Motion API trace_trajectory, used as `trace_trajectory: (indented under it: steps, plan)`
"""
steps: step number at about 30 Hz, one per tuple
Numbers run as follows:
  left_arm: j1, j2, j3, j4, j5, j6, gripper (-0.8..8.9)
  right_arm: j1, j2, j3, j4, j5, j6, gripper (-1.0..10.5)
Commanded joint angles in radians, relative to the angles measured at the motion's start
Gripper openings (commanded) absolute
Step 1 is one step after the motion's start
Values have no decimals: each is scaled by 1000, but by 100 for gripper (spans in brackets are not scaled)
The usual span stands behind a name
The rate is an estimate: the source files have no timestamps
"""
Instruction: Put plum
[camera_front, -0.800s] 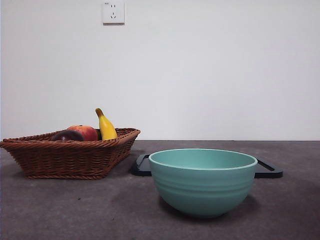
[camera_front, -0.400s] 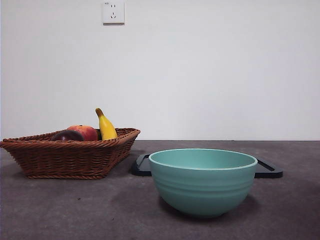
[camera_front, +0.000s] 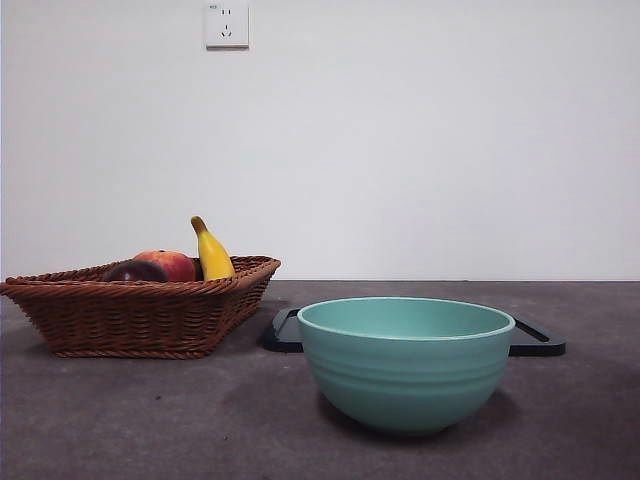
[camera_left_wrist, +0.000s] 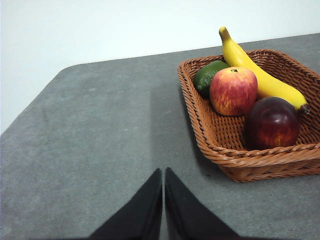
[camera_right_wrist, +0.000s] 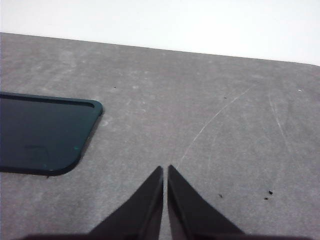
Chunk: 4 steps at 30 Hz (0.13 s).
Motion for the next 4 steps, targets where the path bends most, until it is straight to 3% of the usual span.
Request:
trace_trajectory:
  steps: [1, 4]
  plan:
    - [3, -2, -20, -8, -2, -3, 7, 0, -3, -5, 9, -1, 2, 5]
    - [3, -2, -20, -8, -2, -3, 7, 0, -3, -5, 9, 0, 2, 5]
